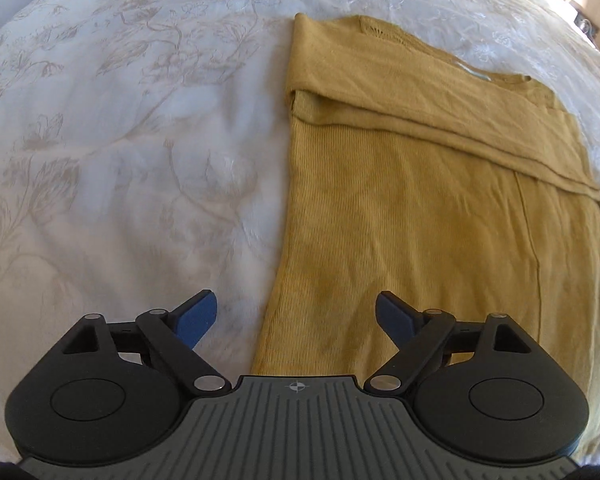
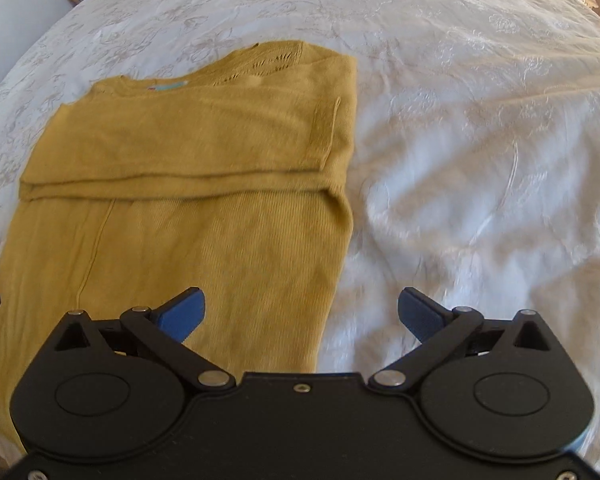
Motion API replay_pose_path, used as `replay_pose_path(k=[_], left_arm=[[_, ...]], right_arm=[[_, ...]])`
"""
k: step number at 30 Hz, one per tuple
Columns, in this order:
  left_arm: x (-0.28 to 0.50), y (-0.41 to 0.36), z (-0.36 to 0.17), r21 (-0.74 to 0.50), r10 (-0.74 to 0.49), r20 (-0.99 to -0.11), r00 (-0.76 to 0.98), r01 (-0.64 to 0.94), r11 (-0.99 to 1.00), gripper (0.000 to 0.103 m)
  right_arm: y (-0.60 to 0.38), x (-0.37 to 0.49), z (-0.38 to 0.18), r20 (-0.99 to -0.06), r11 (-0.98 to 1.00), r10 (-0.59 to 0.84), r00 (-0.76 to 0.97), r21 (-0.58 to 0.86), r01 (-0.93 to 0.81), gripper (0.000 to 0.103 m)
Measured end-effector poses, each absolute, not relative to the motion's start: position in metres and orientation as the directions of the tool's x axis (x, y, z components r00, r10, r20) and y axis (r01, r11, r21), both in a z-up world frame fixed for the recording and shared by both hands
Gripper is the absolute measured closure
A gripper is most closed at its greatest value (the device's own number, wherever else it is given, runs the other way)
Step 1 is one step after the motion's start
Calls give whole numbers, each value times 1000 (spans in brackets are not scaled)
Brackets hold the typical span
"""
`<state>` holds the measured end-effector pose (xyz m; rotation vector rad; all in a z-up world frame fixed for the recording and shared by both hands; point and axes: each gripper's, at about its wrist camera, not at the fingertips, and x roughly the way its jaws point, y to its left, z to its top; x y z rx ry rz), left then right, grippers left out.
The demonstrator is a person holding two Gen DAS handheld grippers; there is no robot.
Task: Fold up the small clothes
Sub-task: 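Move both tools down to the sweater hem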
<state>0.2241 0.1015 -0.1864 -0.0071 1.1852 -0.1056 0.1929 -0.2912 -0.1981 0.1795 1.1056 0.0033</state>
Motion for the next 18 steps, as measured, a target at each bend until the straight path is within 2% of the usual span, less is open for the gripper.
replay_pose_path(k=[10,12,16,18], left_arm=[[168,104,-201,-59,-73,-941,331,54,997,14],[157,103,-204,-54,-70,-941,332,56,997,9],[142,104,-209,-62,-76,-944,322,54,997,7],[137,106,-212,-76,-87,-948,307,51,996,2]], right_arm=[[-298,124,-210,-907,974,193,375,222,35,1],[-298,112,-215,-911,972,212,353,234,21,1],[-294,93,-221,-915,969,240,325,248,-17,1],[-291,84,-221,-912,967,249,326,255,-27,1]])
